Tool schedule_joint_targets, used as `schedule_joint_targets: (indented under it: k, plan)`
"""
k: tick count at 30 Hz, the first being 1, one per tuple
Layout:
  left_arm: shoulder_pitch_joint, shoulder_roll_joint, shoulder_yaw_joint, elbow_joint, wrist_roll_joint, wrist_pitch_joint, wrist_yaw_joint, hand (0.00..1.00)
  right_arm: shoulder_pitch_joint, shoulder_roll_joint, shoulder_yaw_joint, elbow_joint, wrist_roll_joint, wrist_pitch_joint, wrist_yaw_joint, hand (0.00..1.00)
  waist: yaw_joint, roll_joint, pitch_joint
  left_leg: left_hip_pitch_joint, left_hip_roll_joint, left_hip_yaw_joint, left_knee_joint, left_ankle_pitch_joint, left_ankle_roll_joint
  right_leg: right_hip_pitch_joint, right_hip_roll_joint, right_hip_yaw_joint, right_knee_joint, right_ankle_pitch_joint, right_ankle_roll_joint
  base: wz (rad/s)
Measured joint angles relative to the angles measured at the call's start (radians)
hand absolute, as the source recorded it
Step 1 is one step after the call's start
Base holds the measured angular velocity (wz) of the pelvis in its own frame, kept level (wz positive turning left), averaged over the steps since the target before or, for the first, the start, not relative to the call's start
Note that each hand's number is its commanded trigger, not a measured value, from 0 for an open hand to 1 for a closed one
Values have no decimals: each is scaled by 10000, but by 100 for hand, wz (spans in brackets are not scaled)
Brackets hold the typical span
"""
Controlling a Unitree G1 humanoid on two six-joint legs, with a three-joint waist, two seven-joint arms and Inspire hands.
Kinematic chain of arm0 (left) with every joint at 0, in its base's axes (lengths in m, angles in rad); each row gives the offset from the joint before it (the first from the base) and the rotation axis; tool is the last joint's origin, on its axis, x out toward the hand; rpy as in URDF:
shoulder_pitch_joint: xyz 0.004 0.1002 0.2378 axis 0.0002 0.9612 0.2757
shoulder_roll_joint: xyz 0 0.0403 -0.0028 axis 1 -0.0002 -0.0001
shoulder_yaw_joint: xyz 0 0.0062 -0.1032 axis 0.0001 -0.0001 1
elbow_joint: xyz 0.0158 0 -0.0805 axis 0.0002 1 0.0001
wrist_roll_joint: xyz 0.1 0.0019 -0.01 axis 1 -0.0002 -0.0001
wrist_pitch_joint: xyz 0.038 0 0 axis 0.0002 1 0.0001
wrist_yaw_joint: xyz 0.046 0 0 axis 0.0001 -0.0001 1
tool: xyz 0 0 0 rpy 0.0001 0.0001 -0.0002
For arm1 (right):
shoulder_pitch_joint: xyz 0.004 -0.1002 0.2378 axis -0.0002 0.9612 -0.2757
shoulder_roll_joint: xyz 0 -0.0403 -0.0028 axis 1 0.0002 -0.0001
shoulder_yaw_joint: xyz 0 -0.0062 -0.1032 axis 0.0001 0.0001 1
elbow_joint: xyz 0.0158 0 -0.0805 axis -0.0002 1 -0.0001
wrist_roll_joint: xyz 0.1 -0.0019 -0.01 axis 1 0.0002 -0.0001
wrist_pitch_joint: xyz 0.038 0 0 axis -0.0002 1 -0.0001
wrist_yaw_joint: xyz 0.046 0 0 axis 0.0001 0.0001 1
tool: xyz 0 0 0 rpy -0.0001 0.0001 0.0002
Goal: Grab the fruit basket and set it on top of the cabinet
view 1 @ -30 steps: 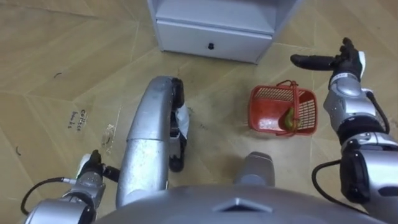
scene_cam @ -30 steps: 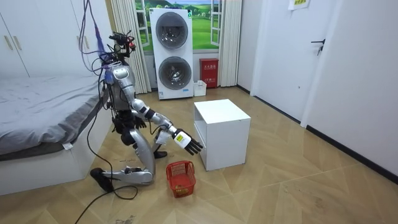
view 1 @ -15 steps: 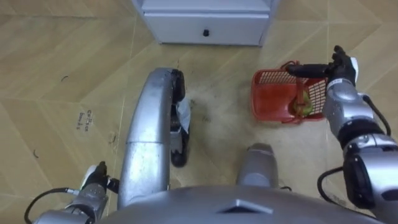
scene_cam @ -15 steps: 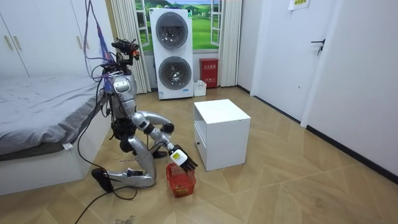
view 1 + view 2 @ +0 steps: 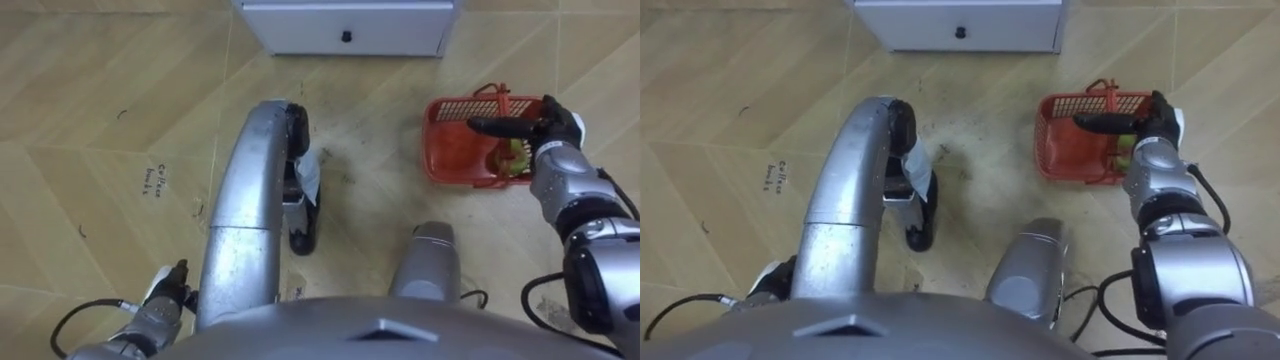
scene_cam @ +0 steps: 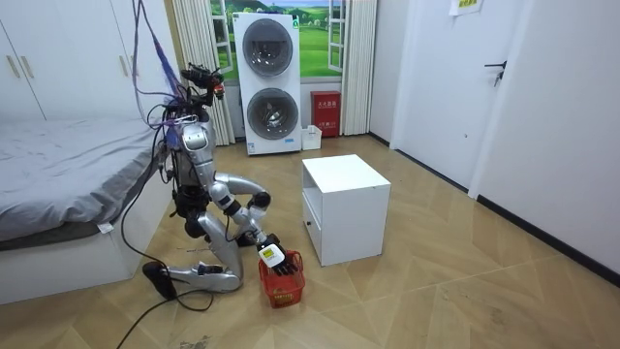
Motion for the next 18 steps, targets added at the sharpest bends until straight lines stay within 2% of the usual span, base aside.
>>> schedule_joint_targets:
  k: [6, 11, 12, 13, 15, 18]
  plan:
    - [3, 12, -12, -8, 1, -4, -32, 0, -3, -34, 12, 56, 24, -2, 53, 0, 2, -3, 3, -170, 21, 201, 0, -1, 6, -415, -162, 302, 153, 1, 0, -4]
    - [13, 13, -191, -7, -4, -3, -198, 0, -29, -53, 22, 511, 43, -2, 343, 0, 182, 51, -1, -297, 142, 311, -6, 0, 12, -708, -174, 453, 249, 1, 1, -3]
    - [15, 13, -198, -8, -4, -3, -219, 0, -41, -56, 22, 533, 61, -4, 377, 43, 198, 60, -4, -327, 154, 316, -6, 1, 13, -764, -174, 462, 264, 1, 2, 0]
    - [14, 12, -198, -17, -3, -1, -255, 0, -102, -73, 25, 649, 79, -2, 437, 66, 223, 68, 4, -370, 178, 324, -5, 1, 12, -843, -173, 484, 288, 1, 2, 0]
    - [14, 15, -195, -23, -3, 1, -385, 0, -102, -114, 39, 661, 75, -2, 512, 100, 264, 109, 16, -375, 190, 324, -7, 1, 11, -861, -167, 484, 286, 1, 3, 0]
    - [6, 17, -188, -99, -1, 0, -446, 0, -101, -304, 235, 688, 83, -2, 770, 100, 466, 134, 9, -375, 227, 323, -14, 2, 7, -895, -136, 506, 321, 1, 3, 0]
